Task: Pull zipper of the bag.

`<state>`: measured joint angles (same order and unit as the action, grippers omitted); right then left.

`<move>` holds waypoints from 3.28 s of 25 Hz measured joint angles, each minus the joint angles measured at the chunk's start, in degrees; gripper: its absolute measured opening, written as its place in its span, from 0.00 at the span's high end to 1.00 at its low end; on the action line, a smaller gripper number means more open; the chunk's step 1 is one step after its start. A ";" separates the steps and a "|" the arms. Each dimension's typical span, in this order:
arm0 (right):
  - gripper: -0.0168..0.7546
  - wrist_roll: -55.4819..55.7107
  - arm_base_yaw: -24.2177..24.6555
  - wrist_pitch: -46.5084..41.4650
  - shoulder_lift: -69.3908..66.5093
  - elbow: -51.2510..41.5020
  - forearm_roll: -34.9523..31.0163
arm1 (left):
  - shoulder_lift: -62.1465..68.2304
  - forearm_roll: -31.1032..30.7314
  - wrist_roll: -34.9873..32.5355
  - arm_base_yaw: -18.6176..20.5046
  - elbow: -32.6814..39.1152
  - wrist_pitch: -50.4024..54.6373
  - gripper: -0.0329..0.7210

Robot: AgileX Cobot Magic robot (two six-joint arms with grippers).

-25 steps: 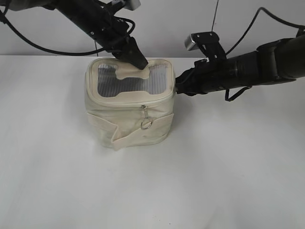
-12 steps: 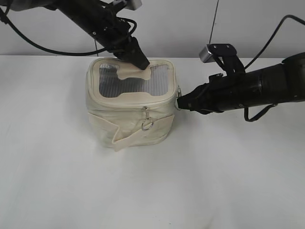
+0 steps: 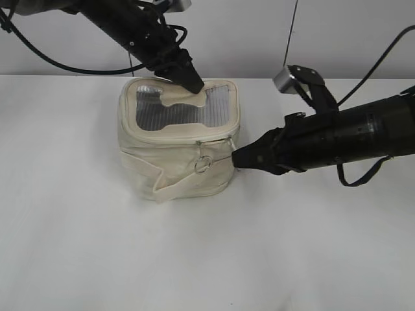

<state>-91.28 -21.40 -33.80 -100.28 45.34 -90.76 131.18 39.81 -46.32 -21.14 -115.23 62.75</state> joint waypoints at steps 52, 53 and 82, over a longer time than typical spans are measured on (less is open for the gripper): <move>0.17 84.53 -5.04 -27.50 94.77 -16.04 84.63 | -128.71 -33.12 39.23 -0.99 81.03 1.42 0.28; 0.18 84.58 -5.04 -26.95 95.80 -16.28 84.78 | -130.17 -33.66 39.64 -0.99 82.14 1.42 0.29; 0.24 85.18 10.64 -26.40 98.39 -16.47 85.69 | -131.59 -35.22 43.15 11.96 84.43 -2.27 0.38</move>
<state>-6.11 -10.76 -60.21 -1.89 28.87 -5.08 -0.41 4.60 -3.17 -9.18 -30.80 60.48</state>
